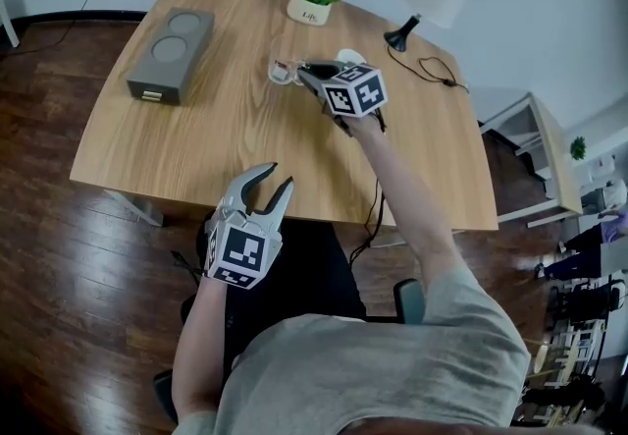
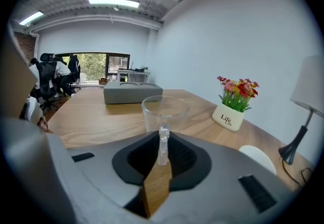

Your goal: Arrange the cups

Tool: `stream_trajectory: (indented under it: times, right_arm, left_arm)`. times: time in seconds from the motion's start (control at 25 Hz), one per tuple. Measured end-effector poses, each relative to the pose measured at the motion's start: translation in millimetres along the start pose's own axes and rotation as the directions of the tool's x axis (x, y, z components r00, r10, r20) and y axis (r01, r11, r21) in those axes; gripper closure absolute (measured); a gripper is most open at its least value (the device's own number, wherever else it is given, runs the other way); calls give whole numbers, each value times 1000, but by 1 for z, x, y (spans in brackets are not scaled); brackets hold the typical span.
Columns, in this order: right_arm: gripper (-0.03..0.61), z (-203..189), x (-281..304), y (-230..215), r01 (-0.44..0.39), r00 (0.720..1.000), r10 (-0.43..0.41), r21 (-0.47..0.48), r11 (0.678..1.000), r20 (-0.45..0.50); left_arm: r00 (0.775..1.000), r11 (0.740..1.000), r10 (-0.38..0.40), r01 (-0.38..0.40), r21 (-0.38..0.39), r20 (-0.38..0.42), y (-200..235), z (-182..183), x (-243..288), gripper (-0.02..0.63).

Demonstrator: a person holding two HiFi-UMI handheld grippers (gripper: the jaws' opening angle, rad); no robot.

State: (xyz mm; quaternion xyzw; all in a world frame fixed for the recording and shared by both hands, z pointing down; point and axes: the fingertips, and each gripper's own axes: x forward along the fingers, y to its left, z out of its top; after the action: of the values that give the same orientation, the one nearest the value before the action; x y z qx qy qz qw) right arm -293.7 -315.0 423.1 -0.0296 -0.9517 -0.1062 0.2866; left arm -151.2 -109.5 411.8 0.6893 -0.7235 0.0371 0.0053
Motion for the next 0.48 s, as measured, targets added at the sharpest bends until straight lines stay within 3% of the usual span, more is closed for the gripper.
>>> stream_trajectory:
  times: [0.28,0.48]
  right_arm:
    - [523,20,-4,15,-46,996,42,36,998,83]
    - [523,70,6,31,-117,978,109,39,992,178]
  left_arm:
    - [1000,1000,-7,7,1,0,-2,0,0,493]
    - [1000,1000,-5,5,-4,2,0,1,1,494]
